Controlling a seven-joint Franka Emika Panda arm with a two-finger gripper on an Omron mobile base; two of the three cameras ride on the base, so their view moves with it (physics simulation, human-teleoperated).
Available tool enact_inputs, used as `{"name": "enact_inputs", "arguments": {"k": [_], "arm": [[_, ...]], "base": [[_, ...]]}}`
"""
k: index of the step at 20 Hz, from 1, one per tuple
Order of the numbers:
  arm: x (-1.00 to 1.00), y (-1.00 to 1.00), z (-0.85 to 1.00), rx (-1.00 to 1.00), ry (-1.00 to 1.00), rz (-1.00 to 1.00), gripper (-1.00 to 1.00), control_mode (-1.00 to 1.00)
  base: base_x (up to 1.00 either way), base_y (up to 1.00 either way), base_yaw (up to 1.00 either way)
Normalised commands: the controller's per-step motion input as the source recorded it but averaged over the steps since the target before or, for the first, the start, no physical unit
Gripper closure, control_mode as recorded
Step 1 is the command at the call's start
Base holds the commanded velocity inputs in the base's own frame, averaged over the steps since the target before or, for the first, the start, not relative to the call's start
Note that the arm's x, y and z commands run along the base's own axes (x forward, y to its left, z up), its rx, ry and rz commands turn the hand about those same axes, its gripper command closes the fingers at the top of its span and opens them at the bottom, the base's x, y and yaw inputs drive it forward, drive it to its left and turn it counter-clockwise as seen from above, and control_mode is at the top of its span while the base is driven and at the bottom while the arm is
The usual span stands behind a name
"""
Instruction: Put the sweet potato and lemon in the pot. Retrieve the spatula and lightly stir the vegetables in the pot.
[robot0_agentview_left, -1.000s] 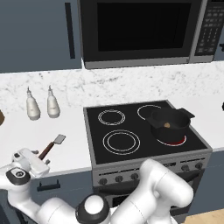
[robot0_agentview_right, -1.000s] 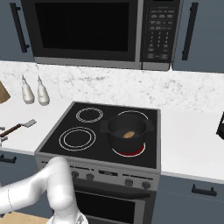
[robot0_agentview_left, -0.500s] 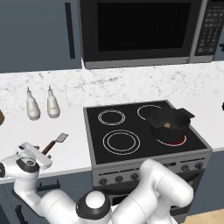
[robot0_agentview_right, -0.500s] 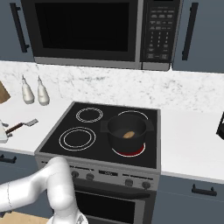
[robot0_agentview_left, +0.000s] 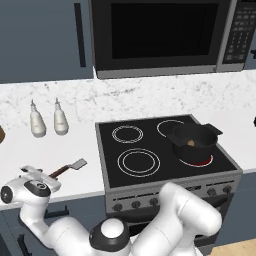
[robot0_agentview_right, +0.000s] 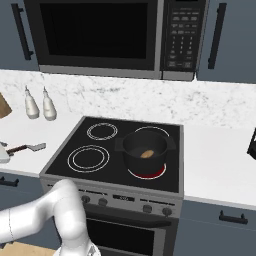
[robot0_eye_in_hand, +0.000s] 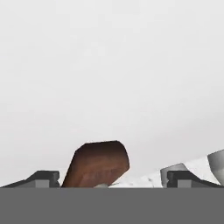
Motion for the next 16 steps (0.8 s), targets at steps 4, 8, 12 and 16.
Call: {"name": "enact_inputs", "arguments": {"k": [4,8,12,16], "arm": [[-0.16,0.13,-0.15,0.11,0.2,0.0,-1.0,-1.0],[-0.29,0.14,-0.13,0.13,0.21,-0.05,-1.0,-1.0],[-0.25,0.22,-0.22,0.06,0.17,-0.11,-1.0,-1.0],[0.1,0.01,-0.34,0.0,0.14,-0.2,-1.0,-1.0]], "base": [[0.0,0.0,0.0],[0.0,0.0,0.0],[0.0,0.0,0.0],[0.0,0.0,0.0]]}}
